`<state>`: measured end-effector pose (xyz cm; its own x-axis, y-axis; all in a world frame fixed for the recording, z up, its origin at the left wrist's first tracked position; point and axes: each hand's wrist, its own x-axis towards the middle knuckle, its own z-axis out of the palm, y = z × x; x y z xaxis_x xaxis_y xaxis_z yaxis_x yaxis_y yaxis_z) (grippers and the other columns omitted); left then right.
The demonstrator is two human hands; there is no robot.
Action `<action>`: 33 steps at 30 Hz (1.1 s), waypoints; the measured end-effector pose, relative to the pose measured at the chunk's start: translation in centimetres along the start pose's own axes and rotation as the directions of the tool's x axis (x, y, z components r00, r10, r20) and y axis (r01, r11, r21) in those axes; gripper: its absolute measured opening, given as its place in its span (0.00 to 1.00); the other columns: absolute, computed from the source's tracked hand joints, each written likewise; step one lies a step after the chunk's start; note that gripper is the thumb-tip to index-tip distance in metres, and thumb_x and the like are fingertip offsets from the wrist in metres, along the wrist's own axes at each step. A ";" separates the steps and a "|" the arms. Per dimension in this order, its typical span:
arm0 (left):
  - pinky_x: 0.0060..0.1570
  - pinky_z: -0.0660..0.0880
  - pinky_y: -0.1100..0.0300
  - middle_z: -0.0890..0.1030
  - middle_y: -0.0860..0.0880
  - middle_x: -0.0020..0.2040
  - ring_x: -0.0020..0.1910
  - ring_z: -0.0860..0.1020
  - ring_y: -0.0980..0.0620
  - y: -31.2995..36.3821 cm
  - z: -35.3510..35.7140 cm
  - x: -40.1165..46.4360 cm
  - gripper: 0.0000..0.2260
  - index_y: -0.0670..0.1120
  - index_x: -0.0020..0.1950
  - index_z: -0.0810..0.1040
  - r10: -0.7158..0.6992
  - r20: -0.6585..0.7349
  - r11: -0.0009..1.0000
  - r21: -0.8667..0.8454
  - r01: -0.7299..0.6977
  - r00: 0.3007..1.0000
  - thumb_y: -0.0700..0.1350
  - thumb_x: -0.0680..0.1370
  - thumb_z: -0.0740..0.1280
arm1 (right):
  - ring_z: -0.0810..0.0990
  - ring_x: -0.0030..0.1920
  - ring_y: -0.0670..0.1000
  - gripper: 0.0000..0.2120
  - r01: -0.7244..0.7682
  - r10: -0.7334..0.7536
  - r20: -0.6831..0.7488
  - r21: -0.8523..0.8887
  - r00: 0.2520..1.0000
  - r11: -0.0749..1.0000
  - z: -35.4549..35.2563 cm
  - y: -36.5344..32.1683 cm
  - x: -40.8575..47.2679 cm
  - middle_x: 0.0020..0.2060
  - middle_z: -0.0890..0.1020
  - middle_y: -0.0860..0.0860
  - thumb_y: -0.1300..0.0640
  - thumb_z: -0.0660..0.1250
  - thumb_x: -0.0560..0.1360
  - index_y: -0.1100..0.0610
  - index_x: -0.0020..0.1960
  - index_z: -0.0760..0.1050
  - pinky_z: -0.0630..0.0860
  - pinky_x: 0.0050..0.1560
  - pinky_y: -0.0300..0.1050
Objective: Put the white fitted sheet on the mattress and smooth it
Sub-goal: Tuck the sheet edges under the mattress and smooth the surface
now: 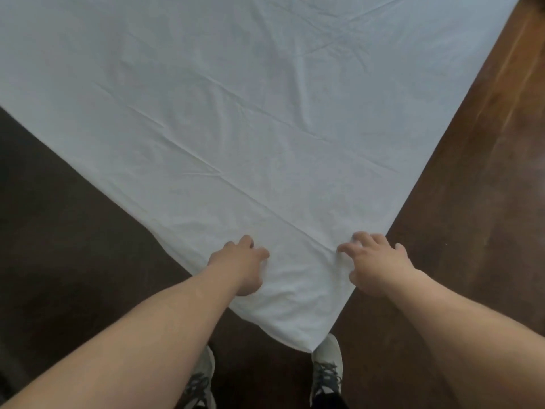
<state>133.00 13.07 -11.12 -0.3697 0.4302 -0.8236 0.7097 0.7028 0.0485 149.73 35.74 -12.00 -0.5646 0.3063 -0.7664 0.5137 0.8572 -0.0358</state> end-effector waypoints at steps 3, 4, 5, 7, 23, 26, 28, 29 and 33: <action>0.65 0.74 0.50 0.76 0.46 0.69 0.65 0.76 0.42 1.6 1.6 -1.7 0.18 0.51 0.69 0.77 0.020 0.324 0.992 0.114 -0.060 0.946 0.47 0.80 0.61 | 0.74 0.67 0.59 0.28 -0.067 0.074 0.246 -0.037 0.966 0.997 0.9 1.0 -0.9 0.74 0.67 0.49 0.51 0.60 0.76 0.40 0.75 0.62 0.74 0.63 0.61; 0.63 0.75 0.51 0.79 0.45 0.66 0.63 0.78 0.42 2.0 1.9 -2.8 0.16 0.48 0.65 0.80 0.003 0.406 0.988 0.139 -0.065 0.914 0.47 0.79 0.62 | 0.76 0.64 0.60 0.26 -0.071 0.086 0.297 -0.059 0.951 0.996 0.5 1.4 -1.8 0.70 0.72 0.50 0.50 0.59 0.75 0.42 0.73 0.67 0.74 0.62 0.60; 0.61 0.75 0.53 0.80 0.46 0.65 0.62 0.79 0.43 2.2 2.1 -4.1 0.14 0.47 0.62 0.81 -0.010 0.443 0.989 0.138 -0.057 0.896 0.47 0.79 0.62 | 0.77 0.62 0.60 0.24 -0.075 0.091 0.309 -0.064 0.947 0.995 0.0 1.9 -2.6 0.67 0.75 0.50 0.49 0.59 0.74 0.46 0.70 0.71 0.74 0.63 0.60; 0.62 0.75 0.53 0.80 0.48 0.65 0.63 0.79 0.44 2.8 0.8 -6.9 0.15 0.51 0.62 0.82 -0.009 0.363 0.997 0.073 -0.019 0.932 0.47 0.79 0.62 | 0.76 0.62 0.59 0.21 -0.072 0.073 0.215 -0.015 0.974 0.997 -2.8 3.0 -5.3 0.64 0.75 0.50 0.49 0.58 0.75 0.46 0.68 0.73 0.73 0.63 0.60; 0.66 0.72 0.52 0.70 0.49 0.74 0.69 0.74 0.46 9.0 -26.8 -19.5 0.19 0.57 0.72 0.75 0.115 -0.260 0.973 -0.163 -0.161 0.959 0.52 0.81 0.60 | 0.66 0.72 0.56 0.27 -0.069 0.081 -0.393 0.043 0.916 0.997 -31.7 11.0 -19.9 0.77 0.60 0.48 0.52 0.60 0.78 0.37 0.75 0.64 0.73 0.64 0.58; 0.66 0.71 0.52 0.68 0.49 0.75 0.70 0.73 0.46 9.6 -28.8 -18.6 0.20 0.57 0.75 0.72 0.121 -0.293 0.957 -0.218 -0.189 0.948 0.53 0.82 0.60 | 0.65 0.72 0.55 0.28 -0.097 0.109 -0.406 0.050 0.907 0.994 -33.9 11.6 -19.5 0.76 0.60 0.47 0.51 0.61 0.77 0.35 0.75 0.62 0.71 0.65 0.59; 0.67 0.71 0.51 0.67 0.48 0.77 0.71 0.72 0.46 9.9 -30.0 -17.3 0.22 0.58 0.76 0.70 0.107 -0.305 0.946 -0.261 -0.191 0.946 0.53 0.81 0.60 | 0.62 0.74 0.56 0.29 -0.103 0.101 -0.395 0.016 0.913 0.995 -35.1 12.1 -18.4 0.77 0.59 0.48 0.50 0.63 0.76 0.35 0.75 0.61 0.66 0.70 0.64; 0.67 0.71 0.51 0.66 0.49 0.77 0.72 0.71 0.46 10.3 -30.6 -16.6 0.23 0.58 0.77 0.69 0.095 -0.304 0.941 -0.283 -0.185 0.948 0.53 0.81 0.60 | 0.59 0.76 0.56 0.29 -0.101 0.090 -0.385 -0.008 0.918 0.995 -35.6 12.6 -17.5 0.77 0.59 0.48 0.49 0.63 0.76 0.35 0.75 0.61 0.61 0.73 0.68; 0.68 0.71 0.49 0.62 0.50 0.79 0.73 0.70 0.46 13.0 -33.4 -11.5 0.26 0.57 0.79 0.64 0.056 -0.300 0.921 -0.352 -0.165 0.952 0.53 0.80 0.60 | 0.49 0.80 0.58 0.31 -0.061 0.033 -0.356 -0.068 0.934 0.996 -37.4 15.6 -12.0 0.79 0.55 0.49 0.44 0.64 0.76 0.35 0.77 0.59 0.47 0.74 0.77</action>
<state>126.45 36.18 17.88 -0.4924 0.6191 -0.6118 0.5038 0.7759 0.3797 140.41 60.91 20.62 -0.7405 0.4614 -0.4887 0.5018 0.8632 0.0548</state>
